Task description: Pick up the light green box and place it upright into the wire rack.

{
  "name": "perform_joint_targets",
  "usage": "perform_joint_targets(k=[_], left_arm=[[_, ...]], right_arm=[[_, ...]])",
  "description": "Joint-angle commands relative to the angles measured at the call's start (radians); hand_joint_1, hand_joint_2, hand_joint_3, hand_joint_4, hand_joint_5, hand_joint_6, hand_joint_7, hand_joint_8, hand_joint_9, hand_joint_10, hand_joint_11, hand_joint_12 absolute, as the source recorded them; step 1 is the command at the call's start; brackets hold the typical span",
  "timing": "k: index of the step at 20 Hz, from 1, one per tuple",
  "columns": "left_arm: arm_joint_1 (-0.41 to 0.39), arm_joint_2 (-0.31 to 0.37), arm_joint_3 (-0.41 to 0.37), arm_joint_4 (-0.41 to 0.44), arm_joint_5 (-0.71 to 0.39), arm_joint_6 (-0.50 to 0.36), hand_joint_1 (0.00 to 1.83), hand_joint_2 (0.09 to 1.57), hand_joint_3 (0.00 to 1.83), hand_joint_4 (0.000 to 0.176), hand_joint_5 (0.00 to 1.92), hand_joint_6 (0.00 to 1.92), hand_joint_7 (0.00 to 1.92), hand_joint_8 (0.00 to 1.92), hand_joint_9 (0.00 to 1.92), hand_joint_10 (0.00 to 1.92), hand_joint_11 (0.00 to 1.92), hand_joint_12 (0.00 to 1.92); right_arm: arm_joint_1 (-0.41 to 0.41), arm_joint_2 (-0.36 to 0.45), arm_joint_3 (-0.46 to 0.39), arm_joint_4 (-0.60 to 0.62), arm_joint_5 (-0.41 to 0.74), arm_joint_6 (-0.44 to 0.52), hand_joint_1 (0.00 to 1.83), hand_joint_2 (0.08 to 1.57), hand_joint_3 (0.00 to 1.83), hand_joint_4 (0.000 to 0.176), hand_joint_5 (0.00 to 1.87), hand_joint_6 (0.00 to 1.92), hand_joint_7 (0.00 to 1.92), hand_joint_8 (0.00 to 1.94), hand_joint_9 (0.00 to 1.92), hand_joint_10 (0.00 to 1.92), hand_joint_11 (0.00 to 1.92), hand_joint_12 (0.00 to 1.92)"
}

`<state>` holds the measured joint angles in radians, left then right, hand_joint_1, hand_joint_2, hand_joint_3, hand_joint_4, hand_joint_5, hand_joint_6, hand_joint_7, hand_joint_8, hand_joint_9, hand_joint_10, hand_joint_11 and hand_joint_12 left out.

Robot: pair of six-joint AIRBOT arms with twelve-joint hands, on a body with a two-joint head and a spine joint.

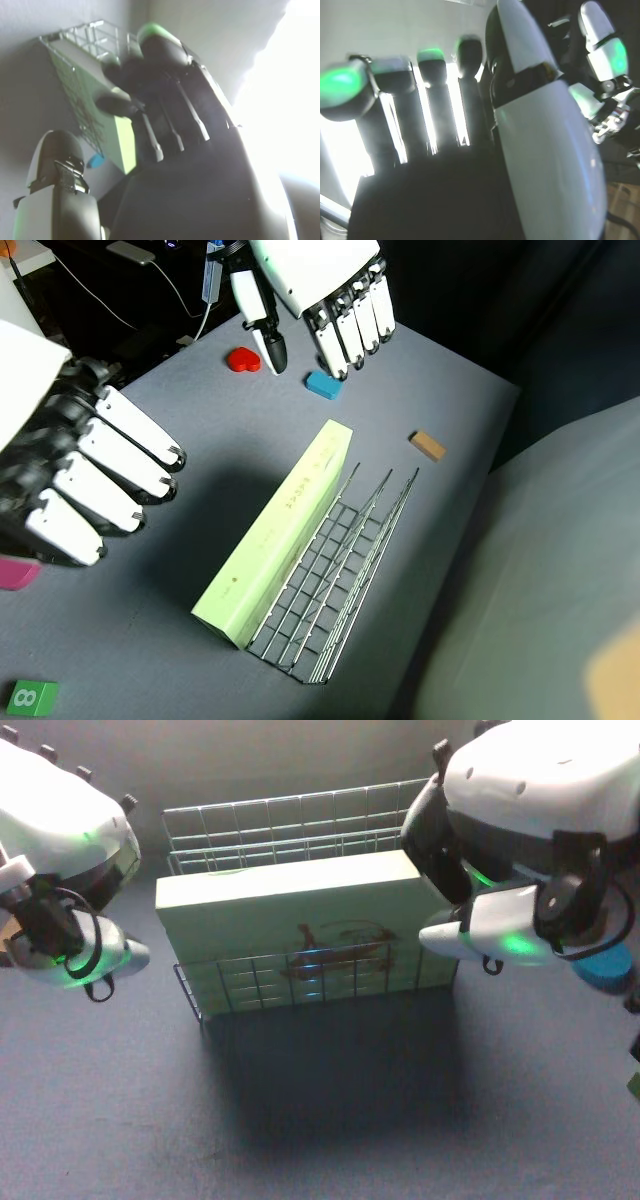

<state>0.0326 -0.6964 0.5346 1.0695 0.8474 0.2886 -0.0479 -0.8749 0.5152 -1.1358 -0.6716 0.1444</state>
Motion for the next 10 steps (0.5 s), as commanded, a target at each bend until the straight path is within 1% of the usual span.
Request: perform_joint_targets(k=[1, 3, 4, 6, 10], left_arm=[[-0.014, -0.007, -0.002, 0.086, -0.014, -0.002, 0.49, 1.26, 0.0, 0.0, 0.9, 1.92, 0.97, 1.92, 0.98, 1.92, 1.02, 1.92], [-0.015, -0.029, -0.002, 0.092, -0.006, -0.015, 0.52, 1.27, 0.0, 0.0, 1.15, 1.92, 1.23, 1.92, 1.22, 1.92, 1.24, 1.92], [-0.016, -0.04, -0.002, 0.092, -0.001, -0.019, 0.54, 1.29, 0.0, 0.0, 1.21, 1.92, 1.31, 1.92, 1.32, 1.92, 1.33, 1.92], [-0.017, -0.056, -0.002, 0.094, 0.008, -0.026, 0.51, 1.33, 0.01, 0.0, 1.23, 1.92, 1.33, 1.92, 1.38, 1.92, 1.42, 1.92], [-0.019, -0.061, -0.008, 0.107, 0.015, -0.04, 0.49, 1.37, 0.01, 0.0, 1.19, 1.92, 1.32, 1.92, 1.36, 1.92, 1.43, 1.92]], right_arm=[[0.007, 0.0, 0.0, -0.063, 0.028, 0.0, 0.65, 1.26, 0.01, 0.0, 0.97, 1.92, 1.16, 1.94, 1.42, 1.92, 1.68, 1.92], [0.009, 0.0, 0.0, -0.065, 0.024, 0.0, 0.58, 1.33, 0.01, 0.0, 1.1, 1.92, 1.33, 1.94, 1.56, 1.92, 1.78, 1.92], [0.01, 0.0, 0.0, -0.066, 0.023, 0.0, 0.57, 1.36, 0.02, 0.0, 1.15, 1.92, 1.37, 1.94, 1.57, 1.92, 1.79, 1.92], [0.008, 0.0, 0.0, -0.067, 0.025, 0.0, 0.58, 1.4, 0.0, 0.0, 1.17, 1.92, 1.39, 1.94, 1.57, 1.92, 1.79, 1.92], [-0.013, 0.002, 0.005, -0.096, 0.071, 0.0, 0.64, 1.41, 0.0, 0.0, 1.18, 1.92, 1.38, 1.94, 1.57, 1.92, 1.79, 1.92]])
